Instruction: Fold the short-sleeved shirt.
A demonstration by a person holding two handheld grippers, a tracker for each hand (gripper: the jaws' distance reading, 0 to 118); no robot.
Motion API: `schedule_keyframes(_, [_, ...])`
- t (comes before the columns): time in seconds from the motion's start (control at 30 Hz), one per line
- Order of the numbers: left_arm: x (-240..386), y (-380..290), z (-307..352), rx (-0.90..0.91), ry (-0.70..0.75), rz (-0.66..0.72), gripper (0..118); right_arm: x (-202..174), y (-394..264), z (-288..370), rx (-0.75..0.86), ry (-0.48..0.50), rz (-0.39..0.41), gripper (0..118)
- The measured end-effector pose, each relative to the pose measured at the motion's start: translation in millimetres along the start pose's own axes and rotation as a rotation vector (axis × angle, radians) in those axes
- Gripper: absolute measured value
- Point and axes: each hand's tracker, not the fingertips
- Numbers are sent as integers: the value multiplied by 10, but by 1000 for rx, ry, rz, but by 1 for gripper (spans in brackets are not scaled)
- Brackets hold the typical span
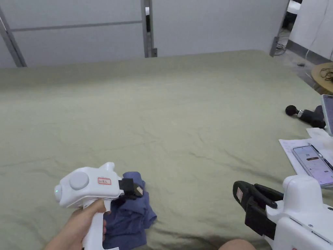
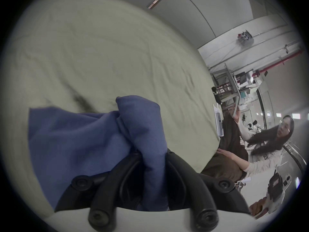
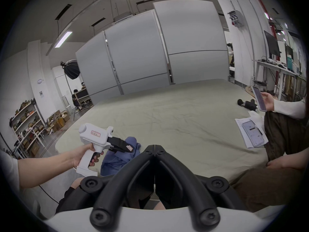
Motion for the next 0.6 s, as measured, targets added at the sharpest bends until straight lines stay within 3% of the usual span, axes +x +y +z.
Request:
schedule_keyframes(0.17, [-167,-25,9,24,-32,26,22,136,-5,54,8,-27,-41,2])
schedule_keyframes(0.2, [-139,-22,64,24,-70,47,34,146,-8,45,7,-29,-47,2])
schedule_keyframes(0.23, [-200,37,112,24,-121,65,55,146,-7,33,6,-27,-51,2])
schedule_keyframes(0.3, [-169,3,389,41,-256,68,108,110,4,18,5,-16,-52,2])
schedule_keyframes(0.33, [-127,-7,557,99,-301,54,114,82,12,11,7,-7,-48,2])
schedule_keyframes(0.4, [98,-112,1067,215,-306,34,115,25,26,3,7,18,-34,2])
schedule_keyframes(0.43, [-225,-22,1017,257,-252,10,114,-26,32,2,10,28,-20,2])
schedule_keyframes(0.47, [-260,2,1118,254,-165,-26,108,-61,39,-1,10,38,-11,2])
schedule_keyframes(0.5, [-306,9,1162,268,-87,-63,66,-92,46,-7,9,52,-5,2])
schedule_keyframes(0.53, [-338,24,1144,279,13,-95,2,-123,50,-17,8,66,2,2])
schedule_keyframes(0.6, [-170,-80,1032,254,124,-94,0,-175,57,-44,5,74,14,2])
